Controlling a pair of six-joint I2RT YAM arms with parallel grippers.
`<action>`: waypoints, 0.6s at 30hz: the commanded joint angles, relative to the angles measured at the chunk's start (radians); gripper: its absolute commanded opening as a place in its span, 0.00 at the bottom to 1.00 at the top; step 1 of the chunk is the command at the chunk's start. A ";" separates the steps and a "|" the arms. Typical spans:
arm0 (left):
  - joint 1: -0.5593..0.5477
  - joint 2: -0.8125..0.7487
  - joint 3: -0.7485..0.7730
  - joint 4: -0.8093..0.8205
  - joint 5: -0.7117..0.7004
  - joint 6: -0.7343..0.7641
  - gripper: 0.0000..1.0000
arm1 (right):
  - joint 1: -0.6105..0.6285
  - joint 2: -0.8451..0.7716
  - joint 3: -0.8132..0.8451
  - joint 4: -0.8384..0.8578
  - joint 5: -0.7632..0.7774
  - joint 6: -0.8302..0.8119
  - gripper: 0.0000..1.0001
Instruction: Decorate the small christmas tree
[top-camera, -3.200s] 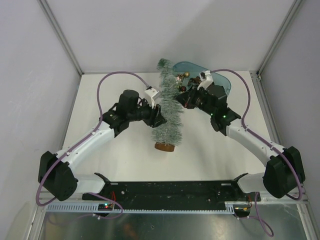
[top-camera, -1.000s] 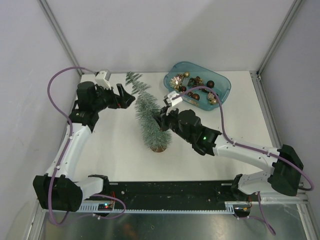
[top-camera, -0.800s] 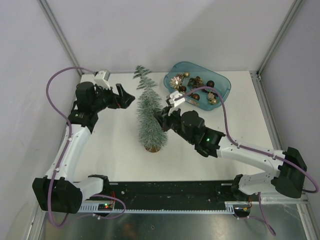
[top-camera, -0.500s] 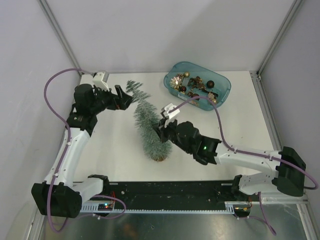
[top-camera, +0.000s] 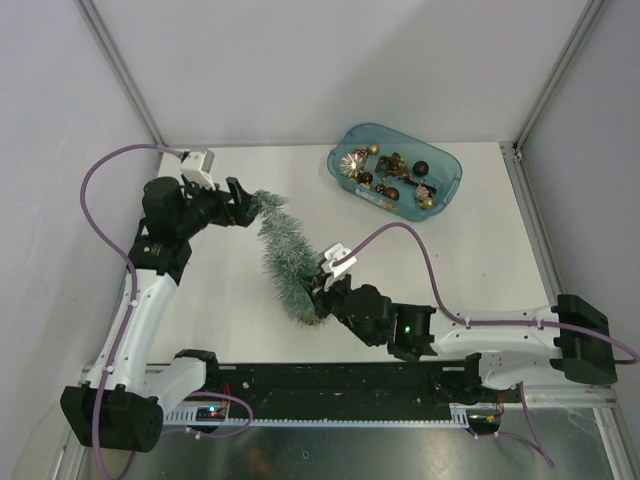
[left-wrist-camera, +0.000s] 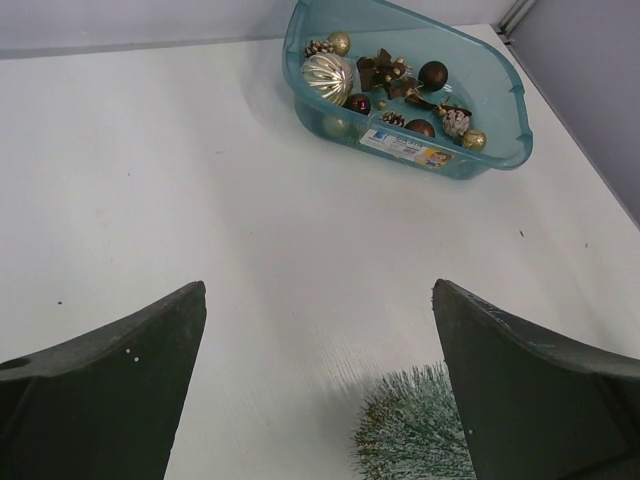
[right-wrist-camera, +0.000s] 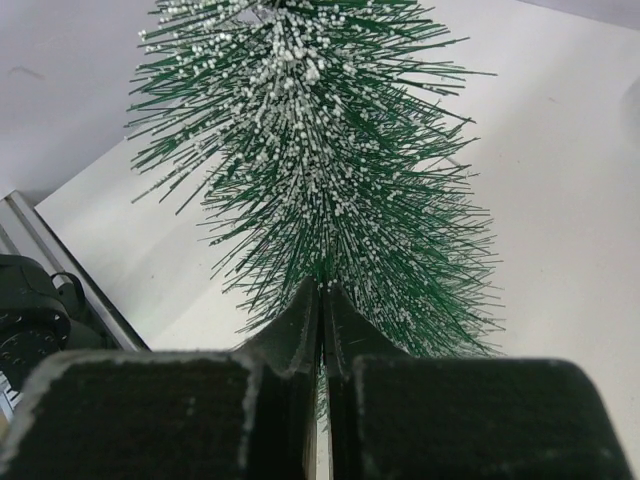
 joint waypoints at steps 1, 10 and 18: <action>0.006 -0.034 -0.012 0.012 -0.020 0.026 1.00 | 0.027 -0.021 -0.038 -0.116 0.122 0.064 0.05; 0.007 -0.028 -0.017 -0.042 -0.069 0.031 1.00 | 0.016 -0.197 -0.072 -0.177 0.140 0.118 0.76; 0.007 -0.009 -0.022 -0.046 -0.048 0.026 1.00 | -0.008 -0.310 -0.073 -0.186 0.078 0.072 0.83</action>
